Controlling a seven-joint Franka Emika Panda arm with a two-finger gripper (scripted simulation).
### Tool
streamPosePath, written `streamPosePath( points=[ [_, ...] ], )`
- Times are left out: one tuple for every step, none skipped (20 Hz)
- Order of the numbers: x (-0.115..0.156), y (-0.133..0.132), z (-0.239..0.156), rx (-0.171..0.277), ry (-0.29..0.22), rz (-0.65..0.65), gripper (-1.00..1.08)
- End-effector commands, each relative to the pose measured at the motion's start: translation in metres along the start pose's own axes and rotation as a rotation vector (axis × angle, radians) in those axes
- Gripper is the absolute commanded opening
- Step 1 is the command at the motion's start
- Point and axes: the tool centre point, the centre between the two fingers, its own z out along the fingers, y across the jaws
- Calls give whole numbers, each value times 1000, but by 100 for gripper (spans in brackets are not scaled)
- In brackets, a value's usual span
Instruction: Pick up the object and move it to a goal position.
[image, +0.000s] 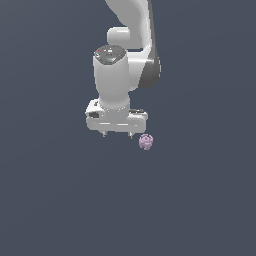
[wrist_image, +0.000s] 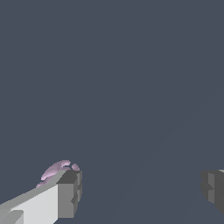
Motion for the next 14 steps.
streamPosePath(
  points=[
    [0,0,0,0,0,0,100],
    [0,0,0,0,0,0,100],
    [0,0,0,0,1,2,100],
    [1,0,0,0,1,4,100],
    [1,0,1,1,2,8,100],
    [2,0,1,1,3,12,100],
    [3,0,1,2,5,15,100],
    [4,0,1,2,6,18,100],
    [5,0,1,3,7,19,100],
    [5,0,1,3,8,20,100],
    [6,1,1,3,8,19,100],
    [6,1,0,3,8,19,100],
    [6,1,0,3,8,19,100],
    [6,1,1,3,8,19,100]
  ],
)
